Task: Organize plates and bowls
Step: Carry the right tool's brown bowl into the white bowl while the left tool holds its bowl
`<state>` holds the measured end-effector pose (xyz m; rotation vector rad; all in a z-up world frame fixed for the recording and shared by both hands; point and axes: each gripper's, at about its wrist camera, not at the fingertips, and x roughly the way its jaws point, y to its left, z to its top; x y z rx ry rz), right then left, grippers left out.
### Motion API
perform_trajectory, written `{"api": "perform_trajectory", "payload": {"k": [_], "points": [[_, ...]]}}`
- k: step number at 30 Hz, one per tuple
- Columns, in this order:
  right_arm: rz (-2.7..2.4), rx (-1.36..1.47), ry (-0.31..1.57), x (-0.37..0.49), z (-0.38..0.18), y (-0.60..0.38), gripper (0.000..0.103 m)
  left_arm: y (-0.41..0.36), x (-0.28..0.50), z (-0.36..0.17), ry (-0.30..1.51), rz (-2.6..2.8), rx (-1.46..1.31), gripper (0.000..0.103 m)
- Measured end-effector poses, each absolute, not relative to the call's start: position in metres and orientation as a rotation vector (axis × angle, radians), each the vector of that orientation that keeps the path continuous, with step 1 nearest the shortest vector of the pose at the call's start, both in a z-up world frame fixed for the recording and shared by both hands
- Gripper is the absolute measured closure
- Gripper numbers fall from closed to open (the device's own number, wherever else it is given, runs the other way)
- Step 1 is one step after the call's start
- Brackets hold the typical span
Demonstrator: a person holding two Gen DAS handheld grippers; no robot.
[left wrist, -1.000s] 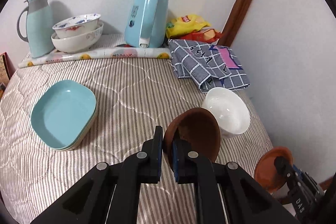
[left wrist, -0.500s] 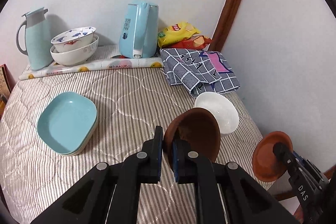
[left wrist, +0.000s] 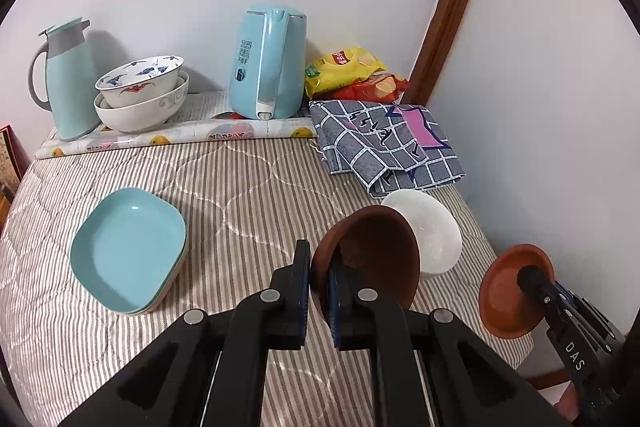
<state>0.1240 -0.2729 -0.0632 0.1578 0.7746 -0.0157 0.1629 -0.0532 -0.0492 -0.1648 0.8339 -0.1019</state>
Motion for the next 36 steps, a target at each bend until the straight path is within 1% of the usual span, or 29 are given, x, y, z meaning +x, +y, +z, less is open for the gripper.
{"api": "perform_trajectory", "payload": {"k": [20, 36], "points": [[-0.010, 0.138, 0.843, 0.199, -0.089, -0.279, 0.094, -0.048, 0.221, -0.072, 0.889, -0.057, -0.198, 0.095], [0.022, 0.102, 0.955, 0.256, -0.138, -0.277, 0.094, -0.049, 0.260, -0.103, 0.930, -0.025, -0.210, 0.095]]}}
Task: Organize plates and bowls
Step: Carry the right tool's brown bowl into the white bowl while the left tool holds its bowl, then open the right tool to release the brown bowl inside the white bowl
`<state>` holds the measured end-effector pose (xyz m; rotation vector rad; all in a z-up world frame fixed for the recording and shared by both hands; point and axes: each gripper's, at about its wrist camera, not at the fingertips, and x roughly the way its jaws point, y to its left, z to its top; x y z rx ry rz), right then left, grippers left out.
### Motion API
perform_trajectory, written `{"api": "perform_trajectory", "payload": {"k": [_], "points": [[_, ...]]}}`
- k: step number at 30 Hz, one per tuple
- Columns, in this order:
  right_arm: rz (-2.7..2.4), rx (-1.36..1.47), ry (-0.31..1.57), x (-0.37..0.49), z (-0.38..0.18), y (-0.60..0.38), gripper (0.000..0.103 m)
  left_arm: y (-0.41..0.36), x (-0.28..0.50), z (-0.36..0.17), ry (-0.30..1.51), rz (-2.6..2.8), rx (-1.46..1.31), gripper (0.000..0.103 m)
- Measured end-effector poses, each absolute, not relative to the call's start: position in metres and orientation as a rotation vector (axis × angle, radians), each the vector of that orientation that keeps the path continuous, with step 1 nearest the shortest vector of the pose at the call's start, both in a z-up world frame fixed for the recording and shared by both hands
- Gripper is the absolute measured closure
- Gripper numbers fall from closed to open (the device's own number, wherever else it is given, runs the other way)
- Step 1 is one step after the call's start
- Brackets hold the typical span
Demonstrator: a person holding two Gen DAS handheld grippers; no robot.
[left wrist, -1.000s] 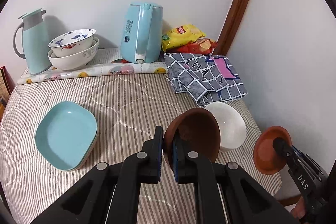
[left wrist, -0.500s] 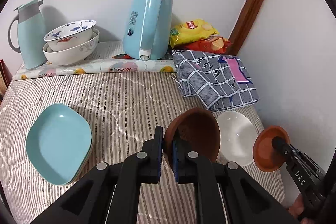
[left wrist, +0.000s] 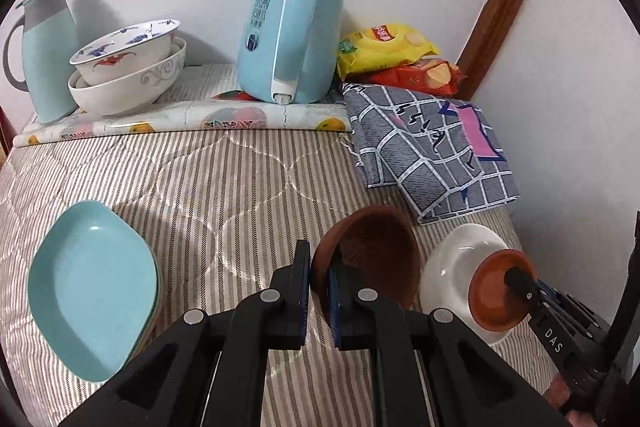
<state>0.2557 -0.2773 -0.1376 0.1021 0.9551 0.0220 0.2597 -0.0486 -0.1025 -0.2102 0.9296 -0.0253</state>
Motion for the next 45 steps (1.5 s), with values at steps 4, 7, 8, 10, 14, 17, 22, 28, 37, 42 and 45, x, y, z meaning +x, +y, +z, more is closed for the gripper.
{"api": "perform_trajectory", "payload": {"k": [4, 7, 8, 10, 14, 17, 22, 28, 37, 42, 45], "points": [[0.035, 0.087, 0.981, 0.265, -0.146, -0.276, 0.094, -0.048, 0.266, -0.107, 0.936, -0.020, -0.217, 0.095], [0.041, 0.074, 0.997, 0.270, -0.151, -0.273, 0.094, -0.047, 0.268, -0.110, 0.941, -0.019, -0.218, 0.095], [0.042, 0.071, 1.003, 0.273, -0.153, -0.272, 0.094, -0.047, 0.269, -0.111, 0.941, -0.018, -0.220, 0.095], [0.048, 0.064, 1.012, 0.275, -0.156, -0.270, 0.094, -0.045, 0.270, -0.113, 0.944, -0.018, -0.226, 0.095], [0.058, 0.065, 1.033, 0.279, -0.160, -0.266, 0.094, -0.041, 0.273, -0.118, 0.950, -0.028, -0.241, 0.095], [0.058, 0.081, 1.051, 0.282, -0.164, -0.265, 0.094, -0.040, 0.276, -0.121, 0.957, -0.027, -0.242, 0.095], [0.051, 0.075, 1.077, 0.285, -0.170, -0.262, 0.094, -0.040, 0.278, -0.121, 0.954, -0.033, -0.243, 0.095], [0.055, 0.034, 1.088, 0.289, -0.173, -0.258, 0.094, -0.040, 0.278, -0.126, 0.968, -0.039, -0.247, 0.095], [0.030, -0.026, 1.105, 0.292, -0.180, -0.256, 0.091, -0.038, 0.277, -0.129, 0.978, -0.030, -0.240, 0.095], [0.031, -0.042, 1.085, 0.291, -0.177, -0.255, 0.074, -0.040, 0.276, -0.130, 0.988, -0.036, -0.229, 0.095], [0.039, -0.029, 1.087, 0.290, -0.176, -0.255, 0.069, -0.042, 0.275, -0.129, 0.990, -0.042, -0.223, 0.095]]}}
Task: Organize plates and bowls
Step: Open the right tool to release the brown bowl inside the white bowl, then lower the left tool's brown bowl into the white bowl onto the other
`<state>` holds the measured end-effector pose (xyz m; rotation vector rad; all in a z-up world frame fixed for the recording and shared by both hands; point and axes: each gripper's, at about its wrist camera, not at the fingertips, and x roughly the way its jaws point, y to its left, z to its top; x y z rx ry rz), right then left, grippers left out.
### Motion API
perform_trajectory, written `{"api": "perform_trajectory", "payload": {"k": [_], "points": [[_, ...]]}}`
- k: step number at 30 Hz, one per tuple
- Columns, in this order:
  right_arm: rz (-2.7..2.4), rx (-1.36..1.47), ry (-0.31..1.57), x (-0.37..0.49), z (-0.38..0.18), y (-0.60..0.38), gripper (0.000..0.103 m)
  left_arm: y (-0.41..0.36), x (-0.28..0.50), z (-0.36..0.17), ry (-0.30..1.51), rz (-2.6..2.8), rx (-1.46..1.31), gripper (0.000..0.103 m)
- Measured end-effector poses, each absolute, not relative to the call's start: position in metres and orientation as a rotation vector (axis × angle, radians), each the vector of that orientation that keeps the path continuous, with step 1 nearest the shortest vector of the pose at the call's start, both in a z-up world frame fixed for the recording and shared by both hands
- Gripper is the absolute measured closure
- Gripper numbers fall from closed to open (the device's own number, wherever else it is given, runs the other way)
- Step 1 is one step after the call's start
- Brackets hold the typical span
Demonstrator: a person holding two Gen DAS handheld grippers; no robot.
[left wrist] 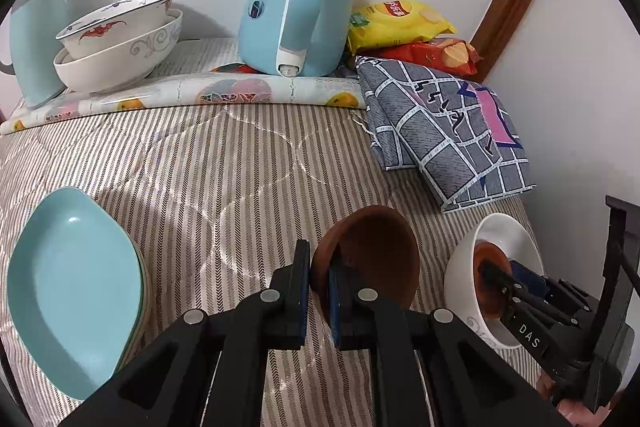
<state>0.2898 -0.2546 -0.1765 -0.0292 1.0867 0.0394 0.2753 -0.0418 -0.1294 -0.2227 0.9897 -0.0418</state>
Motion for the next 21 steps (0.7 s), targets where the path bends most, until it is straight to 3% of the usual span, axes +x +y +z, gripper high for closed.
{"api": "perform_trajectory", "payload": {"k": [21], "points": [[-0.013, 0.119, 0.907, 0.235, -0.124, -0.323, 0.059, -0.108, 0.262, -0.095, 0.945, -0.185, -0.192, 0.095]]}}
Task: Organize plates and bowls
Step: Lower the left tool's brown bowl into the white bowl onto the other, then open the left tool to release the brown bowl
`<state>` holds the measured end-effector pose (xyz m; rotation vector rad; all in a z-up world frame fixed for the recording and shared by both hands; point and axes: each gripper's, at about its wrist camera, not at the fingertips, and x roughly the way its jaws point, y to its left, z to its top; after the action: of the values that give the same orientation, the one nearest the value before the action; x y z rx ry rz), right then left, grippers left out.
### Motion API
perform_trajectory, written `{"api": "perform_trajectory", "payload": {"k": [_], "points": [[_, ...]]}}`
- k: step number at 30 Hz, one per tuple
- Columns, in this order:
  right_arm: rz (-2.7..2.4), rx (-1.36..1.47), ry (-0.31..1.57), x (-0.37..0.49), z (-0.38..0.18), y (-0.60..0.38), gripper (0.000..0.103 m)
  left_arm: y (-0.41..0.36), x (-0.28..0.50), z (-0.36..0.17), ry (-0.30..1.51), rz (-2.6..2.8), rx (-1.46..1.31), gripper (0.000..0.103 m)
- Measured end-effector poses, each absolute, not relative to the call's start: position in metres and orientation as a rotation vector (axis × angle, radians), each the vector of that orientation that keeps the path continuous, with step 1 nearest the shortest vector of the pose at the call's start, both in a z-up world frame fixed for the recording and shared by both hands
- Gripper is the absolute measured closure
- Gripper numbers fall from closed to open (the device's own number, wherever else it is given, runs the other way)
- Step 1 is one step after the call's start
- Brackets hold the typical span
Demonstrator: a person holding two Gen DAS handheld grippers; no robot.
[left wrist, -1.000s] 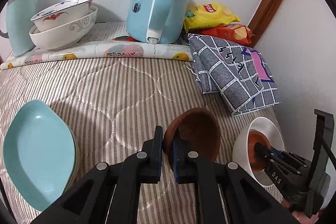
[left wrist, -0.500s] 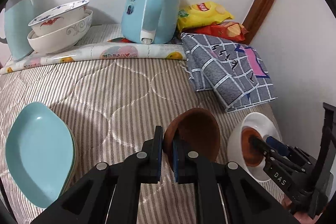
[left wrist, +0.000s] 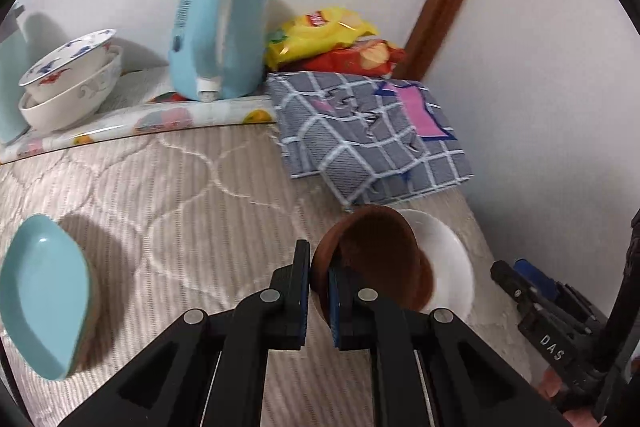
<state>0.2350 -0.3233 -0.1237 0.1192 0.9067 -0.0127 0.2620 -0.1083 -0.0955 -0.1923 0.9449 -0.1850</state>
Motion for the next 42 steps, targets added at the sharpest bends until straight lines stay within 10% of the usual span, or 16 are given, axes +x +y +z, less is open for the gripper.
{"api": "perform_trajectory", "payload": {"k": [42], "points": [[-0.047, 0.184, 0.922, 0.197, -0.141, -0.365, 0.059, -0.164, 0.285, -0.132, 1.065, -0.304, -0.176, 0.078]]}}
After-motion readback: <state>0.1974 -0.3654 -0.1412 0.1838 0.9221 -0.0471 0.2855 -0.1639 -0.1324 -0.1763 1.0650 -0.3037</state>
